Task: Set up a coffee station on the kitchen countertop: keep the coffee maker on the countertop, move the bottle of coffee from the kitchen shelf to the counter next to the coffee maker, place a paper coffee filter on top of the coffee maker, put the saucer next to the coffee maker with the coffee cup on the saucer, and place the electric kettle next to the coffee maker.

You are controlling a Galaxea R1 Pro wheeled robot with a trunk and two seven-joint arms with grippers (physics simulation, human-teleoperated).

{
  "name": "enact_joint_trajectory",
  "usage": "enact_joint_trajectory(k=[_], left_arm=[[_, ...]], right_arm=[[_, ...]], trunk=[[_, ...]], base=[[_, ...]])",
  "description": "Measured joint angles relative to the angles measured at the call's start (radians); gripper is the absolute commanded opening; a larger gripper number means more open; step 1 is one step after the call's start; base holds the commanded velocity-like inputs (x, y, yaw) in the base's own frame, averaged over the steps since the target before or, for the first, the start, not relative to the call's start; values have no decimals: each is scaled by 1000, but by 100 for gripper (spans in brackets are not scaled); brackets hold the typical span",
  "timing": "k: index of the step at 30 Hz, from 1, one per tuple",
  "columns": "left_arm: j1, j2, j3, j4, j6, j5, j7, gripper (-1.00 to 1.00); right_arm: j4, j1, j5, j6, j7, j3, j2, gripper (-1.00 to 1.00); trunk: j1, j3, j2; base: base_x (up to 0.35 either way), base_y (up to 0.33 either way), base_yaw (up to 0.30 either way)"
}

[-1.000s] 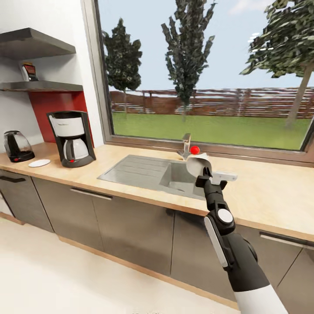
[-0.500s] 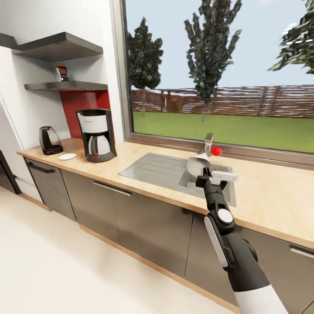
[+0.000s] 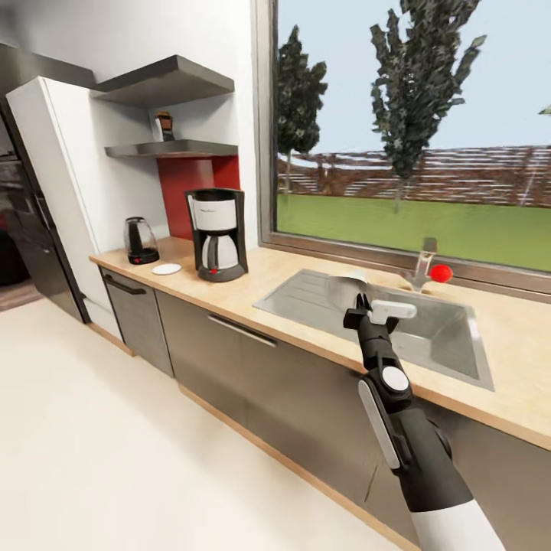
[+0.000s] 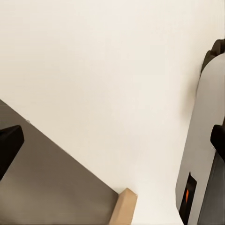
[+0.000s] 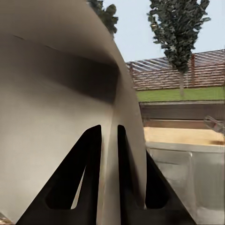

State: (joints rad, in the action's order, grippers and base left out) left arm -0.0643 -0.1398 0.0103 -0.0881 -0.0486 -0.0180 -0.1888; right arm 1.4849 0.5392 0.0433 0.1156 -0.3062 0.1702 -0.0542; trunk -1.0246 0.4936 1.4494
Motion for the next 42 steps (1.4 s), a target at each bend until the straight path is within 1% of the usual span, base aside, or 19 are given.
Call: enact_joint_trajectory(k=[11,42], left_arm=[[0,0,2,-8,0,-1,0,100],[0,0,3,-10,0,-1,0,100]], right_arm=[[0,0,0,0,0,1,0,-100],[0,0,0,0,0,2,-1,-100]], trunk=[[0,6,0],[0,24,0]], base=[[194,249,278],[240,231,278]])
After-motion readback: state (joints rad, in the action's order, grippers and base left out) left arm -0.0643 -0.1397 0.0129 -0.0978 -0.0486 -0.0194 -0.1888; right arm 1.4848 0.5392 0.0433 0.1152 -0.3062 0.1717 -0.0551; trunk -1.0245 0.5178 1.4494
